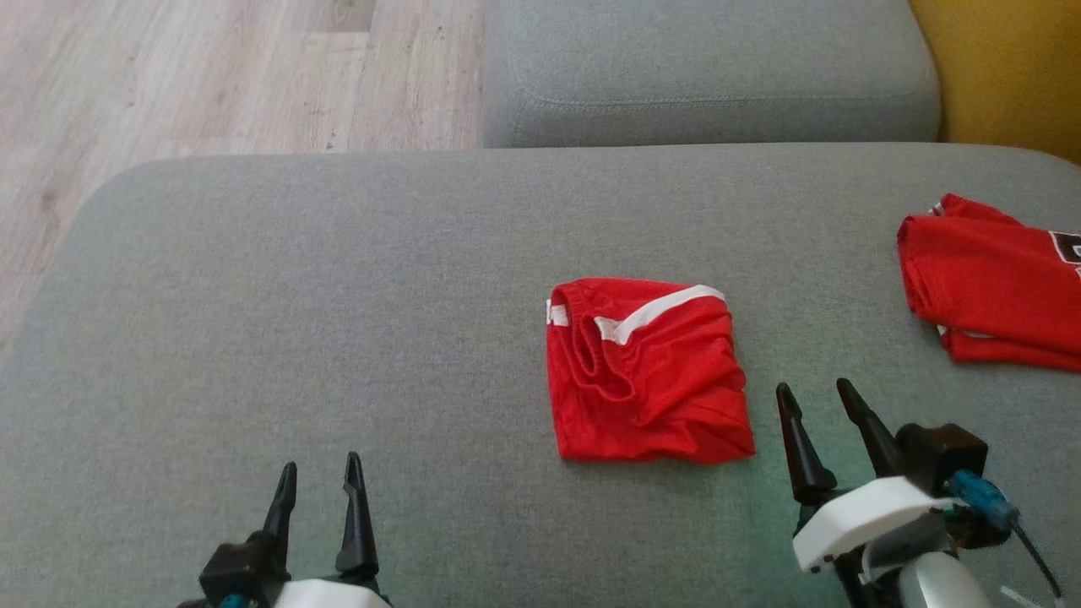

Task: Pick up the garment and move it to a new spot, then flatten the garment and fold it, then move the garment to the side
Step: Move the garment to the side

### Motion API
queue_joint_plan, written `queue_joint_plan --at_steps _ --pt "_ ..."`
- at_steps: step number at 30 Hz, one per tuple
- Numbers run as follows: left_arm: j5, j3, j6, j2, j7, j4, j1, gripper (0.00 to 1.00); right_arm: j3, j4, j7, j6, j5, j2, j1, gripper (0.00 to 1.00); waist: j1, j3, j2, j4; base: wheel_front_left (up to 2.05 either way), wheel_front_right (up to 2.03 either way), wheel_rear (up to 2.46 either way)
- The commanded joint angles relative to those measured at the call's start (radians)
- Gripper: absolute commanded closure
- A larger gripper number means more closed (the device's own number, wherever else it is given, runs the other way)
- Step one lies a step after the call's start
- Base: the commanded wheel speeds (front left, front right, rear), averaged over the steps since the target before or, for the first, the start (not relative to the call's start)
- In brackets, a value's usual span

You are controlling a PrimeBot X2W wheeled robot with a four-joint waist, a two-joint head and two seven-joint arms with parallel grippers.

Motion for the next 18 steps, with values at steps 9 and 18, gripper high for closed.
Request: queue_joint_plan --at_steps 9,18 --pt "0.019 0.026 -0.004 0.003 -0.013 -0.039 -0.06 0.0 -0.034 0.014 0.204 0.003 -0.07 -0.002 -0.206 0.0 0.0 0.053 0.0 0.044 0.0 0.0 0.0" --pt "0.023 0.021 -0.016 -0.025 -0.013 -0.018 -0.088 0.0 -0.084 0.134 0.4 0.003 -0.085 -0.002 -0.308 0.0 0.0 0.11 0.0 0.117 0.0 0.0 0.0"
